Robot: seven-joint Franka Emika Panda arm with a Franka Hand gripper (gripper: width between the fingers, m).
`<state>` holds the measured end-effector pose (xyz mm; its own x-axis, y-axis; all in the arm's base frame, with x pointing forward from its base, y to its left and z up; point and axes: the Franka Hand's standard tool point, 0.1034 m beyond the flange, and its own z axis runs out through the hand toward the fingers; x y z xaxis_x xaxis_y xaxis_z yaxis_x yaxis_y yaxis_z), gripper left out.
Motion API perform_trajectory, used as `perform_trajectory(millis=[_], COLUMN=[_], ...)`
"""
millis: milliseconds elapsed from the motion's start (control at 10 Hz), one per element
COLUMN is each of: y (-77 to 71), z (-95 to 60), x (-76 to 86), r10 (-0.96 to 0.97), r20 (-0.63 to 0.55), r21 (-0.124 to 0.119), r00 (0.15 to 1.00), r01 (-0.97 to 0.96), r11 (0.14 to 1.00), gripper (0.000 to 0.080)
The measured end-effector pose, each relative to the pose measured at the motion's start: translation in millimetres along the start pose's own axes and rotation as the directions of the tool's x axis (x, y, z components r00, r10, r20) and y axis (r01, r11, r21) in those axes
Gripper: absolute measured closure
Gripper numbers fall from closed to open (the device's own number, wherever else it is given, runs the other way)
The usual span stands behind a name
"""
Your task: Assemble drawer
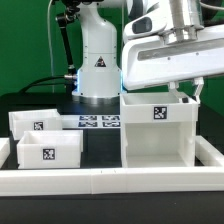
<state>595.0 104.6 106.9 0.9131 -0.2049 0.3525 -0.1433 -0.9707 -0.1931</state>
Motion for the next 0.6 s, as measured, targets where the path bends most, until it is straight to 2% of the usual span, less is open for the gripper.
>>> perform_trajectory(millis=[300, 600], y=[8.3, 6.6], z=[-3.9, -6.7], x=[11.8, 12.5], r10=[0.168, 0.296], r20=[-0.046, -0.049], r21=[0.008, 0.021], r00=[0.985, 0.954], r01=[-0.168, -0.296], r11=[0.986, 0.955], gripper=[0.0756, 0.0755])
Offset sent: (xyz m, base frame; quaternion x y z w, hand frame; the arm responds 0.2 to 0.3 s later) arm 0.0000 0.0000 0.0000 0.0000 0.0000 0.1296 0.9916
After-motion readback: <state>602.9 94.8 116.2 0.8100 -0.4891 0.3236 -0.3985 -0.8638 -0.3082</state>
